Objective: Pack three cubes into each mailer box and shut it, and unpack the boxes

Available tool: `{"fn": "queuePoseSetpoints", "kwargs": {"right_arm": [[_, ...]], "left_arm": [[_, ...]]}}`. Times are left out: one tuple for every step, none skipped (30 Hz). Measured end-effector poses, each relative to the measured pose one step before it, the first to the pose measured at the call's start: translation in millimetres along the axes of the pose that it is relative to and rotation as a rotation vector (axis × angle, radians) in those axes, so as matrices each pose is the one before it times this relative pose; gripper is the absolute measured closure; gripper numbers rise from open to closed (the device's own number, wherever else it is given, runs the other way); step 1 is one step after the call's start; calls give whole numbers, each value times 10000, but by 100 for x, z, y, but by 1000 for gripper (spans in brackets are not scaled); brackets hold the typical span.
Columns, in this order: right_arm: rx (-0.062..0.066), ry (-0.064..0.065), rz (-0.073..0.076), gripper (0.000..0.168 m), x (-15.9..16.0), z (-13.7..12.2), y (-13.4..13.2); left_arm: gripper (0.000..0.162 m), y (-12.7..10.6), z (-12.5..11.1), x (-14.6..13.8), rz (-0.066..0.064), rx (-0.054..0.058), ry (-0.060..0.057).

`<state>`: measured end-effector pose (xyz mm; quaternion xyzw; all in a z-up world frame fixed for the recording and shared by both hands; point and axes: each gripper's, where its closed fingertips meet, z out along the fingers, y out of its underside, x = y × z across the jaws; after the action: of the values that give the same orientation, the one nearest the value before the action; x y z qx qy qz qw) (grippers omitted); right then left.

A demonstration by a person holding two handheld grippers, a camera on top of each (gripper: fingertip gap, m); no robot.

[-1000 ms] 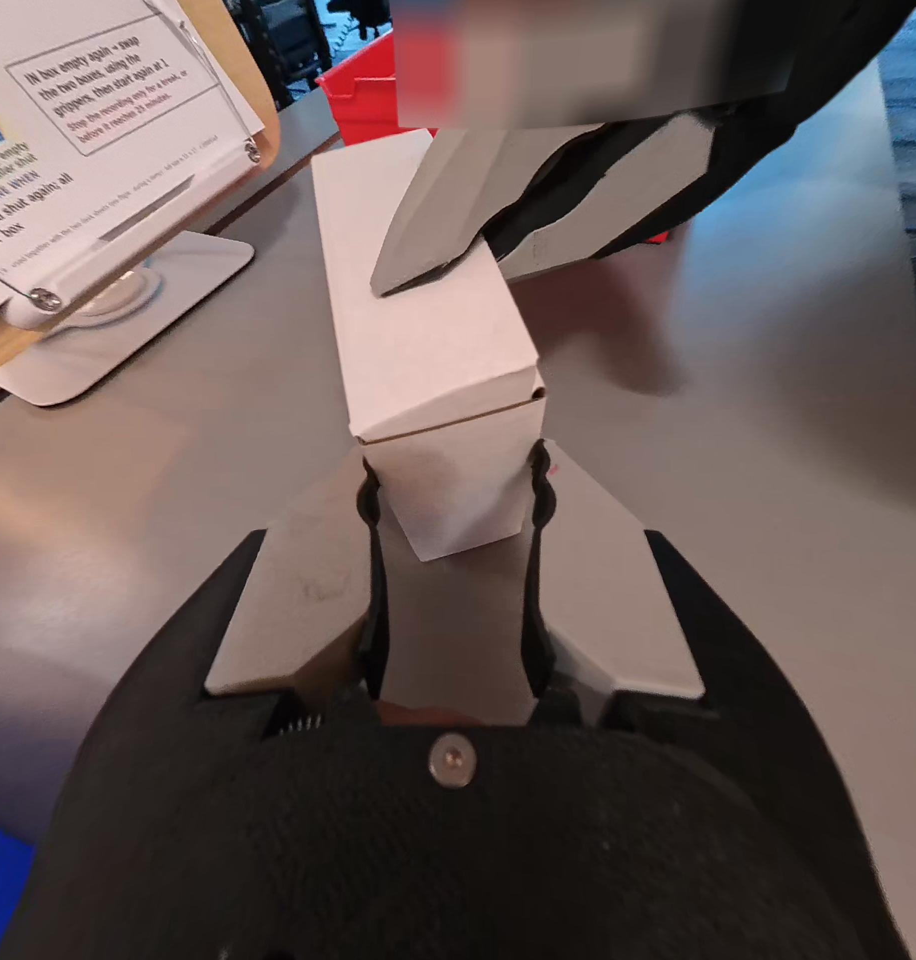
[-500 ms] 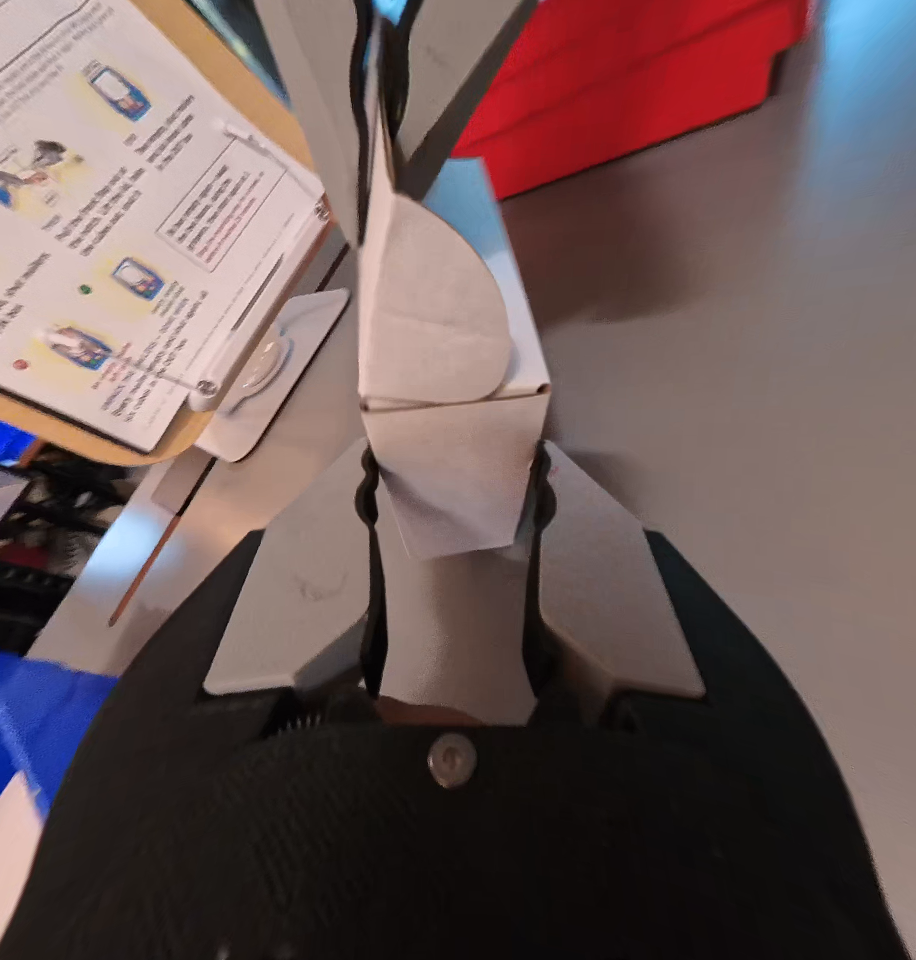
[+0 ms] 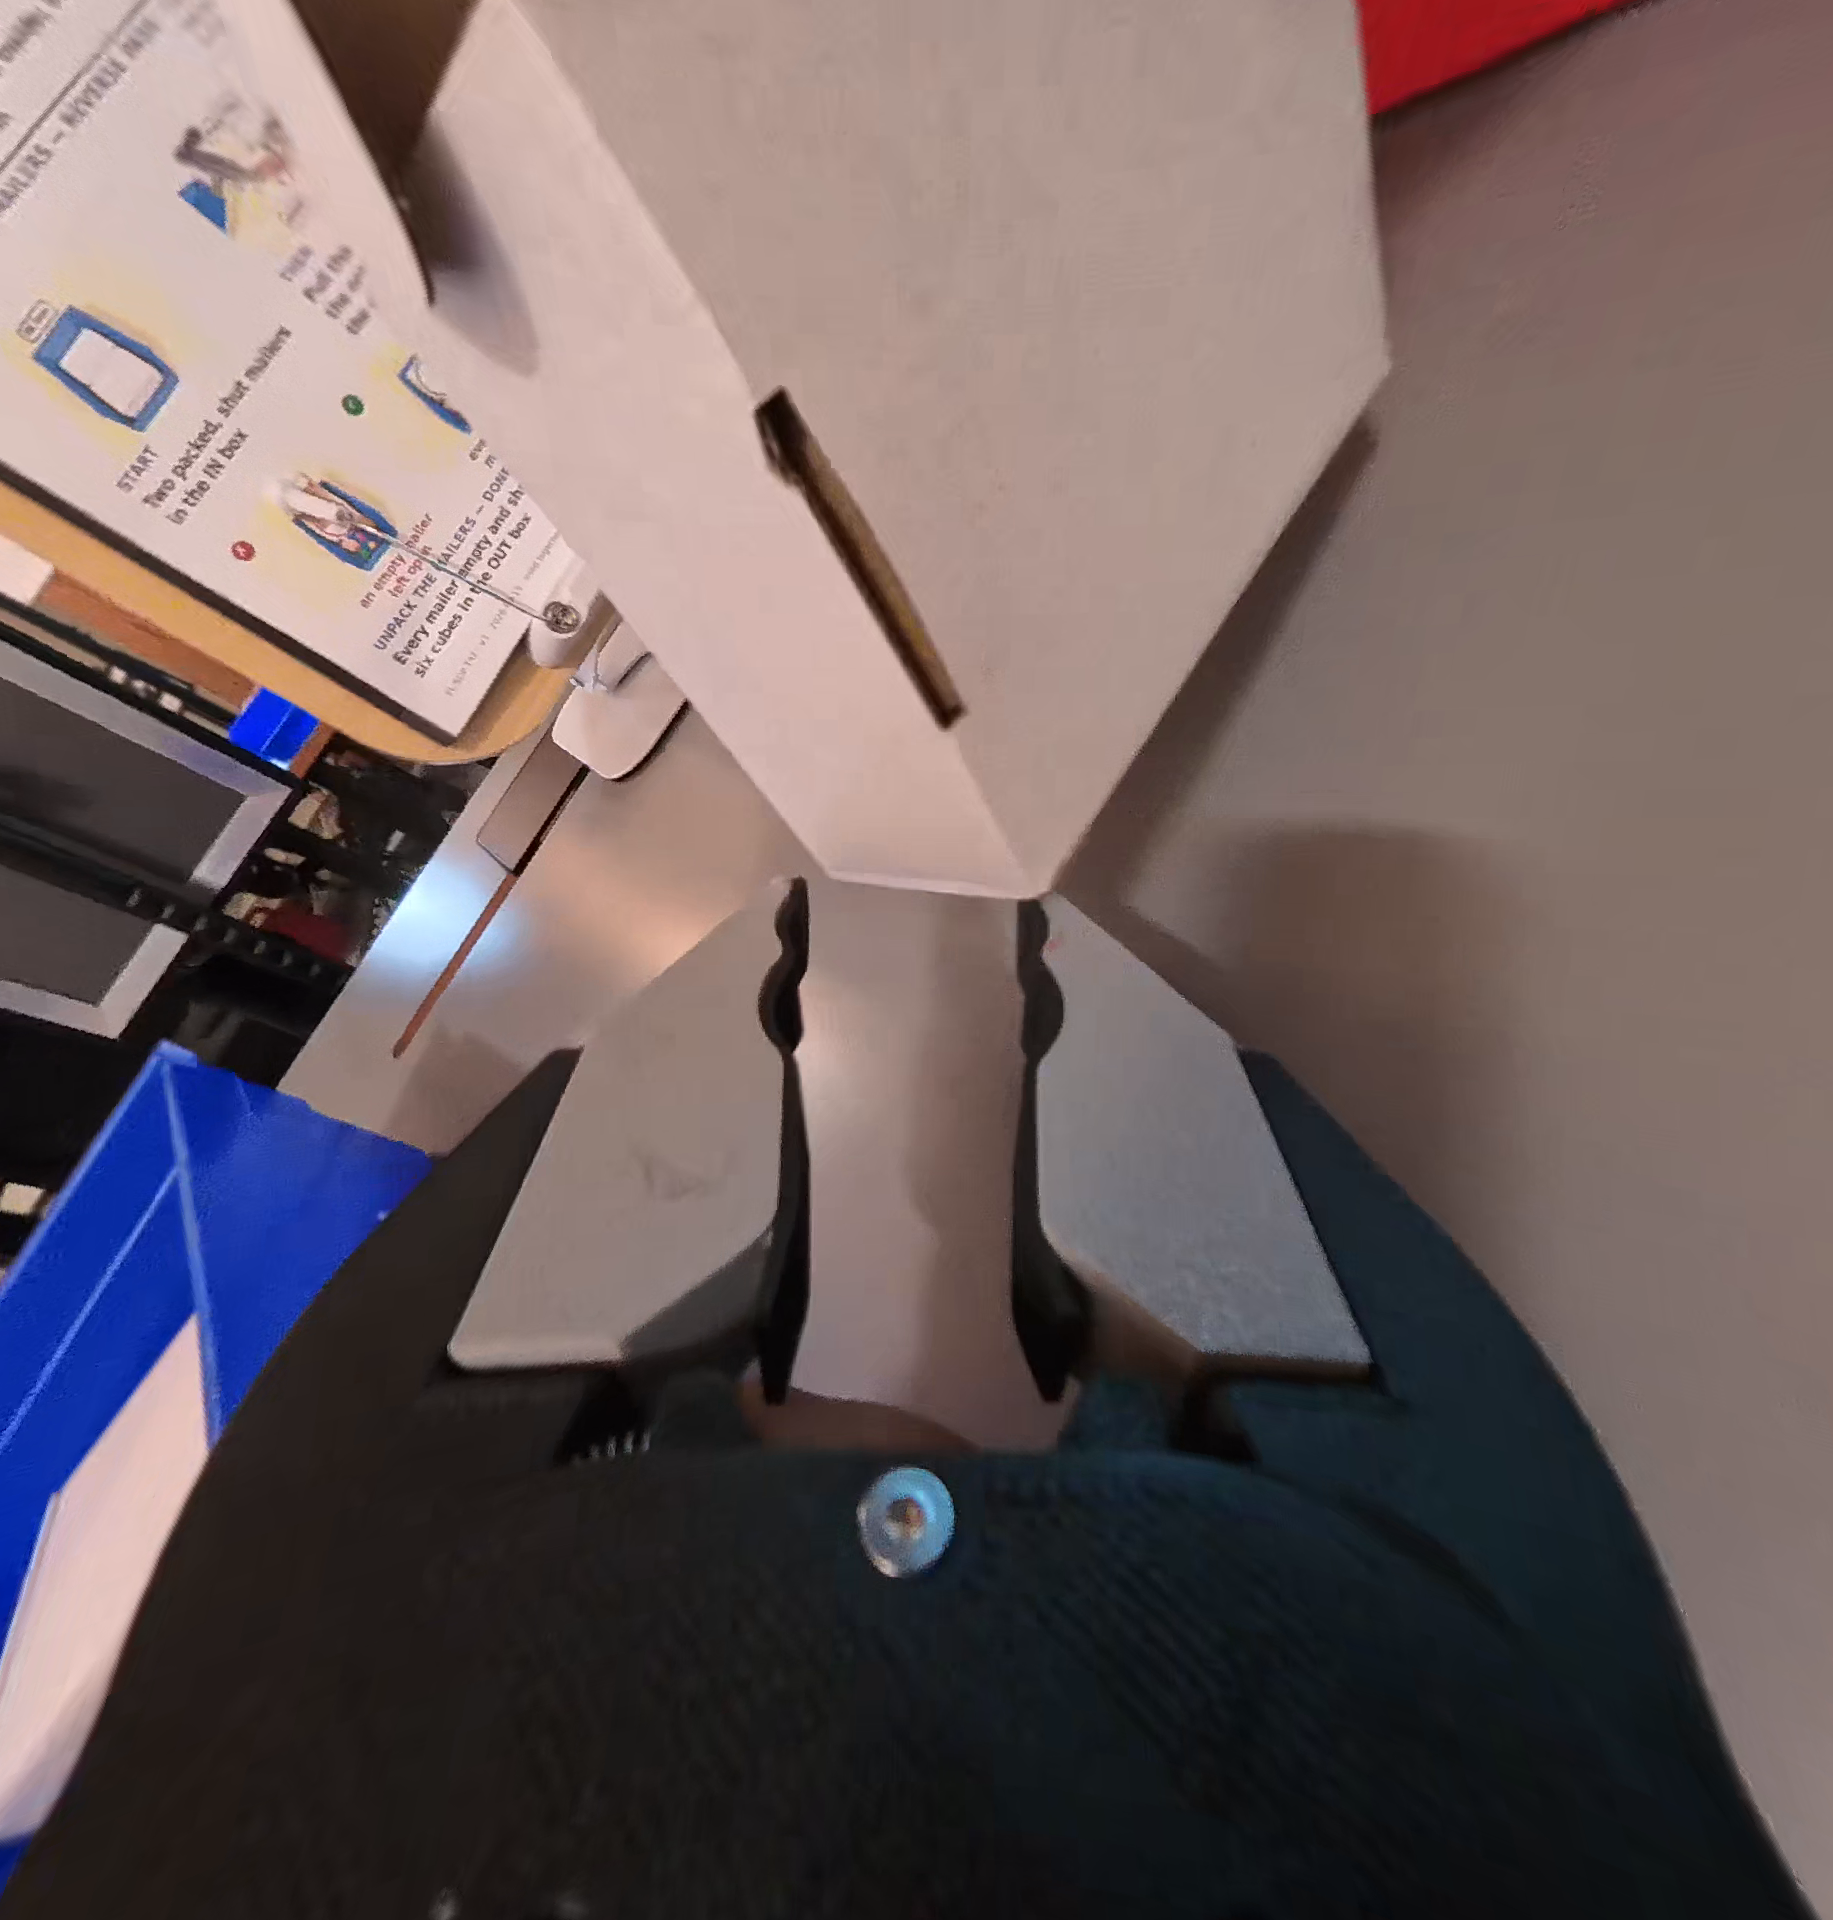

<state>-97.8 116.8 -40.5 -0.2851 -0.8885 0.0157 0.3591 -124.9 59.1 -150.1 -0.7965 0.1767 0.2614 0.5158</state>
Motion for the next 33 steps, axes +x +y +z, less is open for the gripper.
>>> {"fn": "queuePoseSetpoints", "kwargs": {"right_arm": [[-133, 320, -204, 168, -72, 12, 39], [-110, 222, -151, 168, -183, 43, 32], [-152, 220, -124, 168, -109, 113, 103], [-125, 185, -147, 168, -109, 132, 92], [-24, 28, -104, 168, -282, 134, -55], [26, -107, 19, 168, -394, 118, -137], [18, -164, 92, 168, -422, 132, -127], [40, -222, 84, 168, -490, 159, -175], [55, -207, 78, 168, -453, 157, -206], [0, -36, 54, 168, -180, 171, -148], [-97, 73, -10, 168, -17, 180, -13], [-140, 34, -32, 168, -49, 183, 42], [-113, -57, -17, 168, -198, 188, 9], [-94, -138, 13, 168, -314, 183, 0], [-84, -139, 38, 168, -313, 161, 5], [-55, -73, 31, 168, -219, 150, -22], [-42, 11, 36, 168, -50, 122, -25], [-5, 46, 47, 168, 33, 74, -55], [36, 3, 62, 168, 16, 41, -101], [33, -39, 49, 168, -16, 10, -74], [13, -56, 46, 168, -32, -29, -31], [20, -76, 39, 168, -66, -47, -39], [37, -100, 25, 168, -102, -78, -31], [0, -81, 31, 168, -42, -64, 33], [-29, -80, 26, 168, 0, -38, 109], [-7, -93, 30, 168, 0, -51, 109], [13, -119, 46, 168, 4, -65, 90], [61, -172, 57, 168, -33, -144, 35], [97, -250, 107, 168, -89, -218, -47], [93, -326, 151, 168, -176, -289, -75], [65, -303, 148, 168, -143, -278, -47], [19, 16, 85, 168, 299, -245, 30], [-61, 405, -32, 168, 896, -266, 164]], "left_arm": [[125, -133, -618, 177, -118, 73, -45], [126, -220, -746, 173, -101, 179, -80], [130, -226, -796, -3, -164, 199, -173], [133, -190, -796, -21, -199, 182, -147], [139, -241, -734, 205, -190, 201, 39], [146, -265, -587, 429, -116, 114, 231], [152, -374, -441, 277, -33, -24, 111], [159, -766, -347, 232, 64, 19, -16], [160, -1237, -253, 399, 156, 158, -21], [159, -1284, -60, 599, 231, 77, 64], [150, -1095, 170, 567, 252, -110, 47], [136, -880, 327, 415, 289, -246, -39], [128, -653, 370, 608, 377, -319, 112], [123, -521, 365, 778, 371, -327, 263], [114, -369, 415, 482, 281, -351, 118], [100, -124, 453, 286, 296, -430, 30], [90, 48, 474, 289, 384, -476, 56], [88, 100, 491, 69, 418, -442, -67], [87, 75, 469, -345, 380, -356, -308], [86, 60, 446, -191, 311, -242, -205], [86, 73, 423, 101, 200, -191, 1], [87, 171, 448, 233, 123, -222, 97], [88, 321, 471, 303, 122, -267, 169], [88, 311, 446, 84, 138, -217, 54], [88, -23, 228, -126, 122, 10, -76], [88, -103, 88, 5, -22, 55, 52], [85, -158, -17, 202, -180, 84, 200], [79, -149, -50, 355, -182, 86, 282], [80, -50, -173, 81, -95, 48, 133], [82, -98, -334, 94, -164, 53, 202], [87, -171, -390, 61, -217, 88, 198], [90, -63, -329, 111, -152, 72, 163], [94, 58, -256, 205, -52, 32, 130]]}}
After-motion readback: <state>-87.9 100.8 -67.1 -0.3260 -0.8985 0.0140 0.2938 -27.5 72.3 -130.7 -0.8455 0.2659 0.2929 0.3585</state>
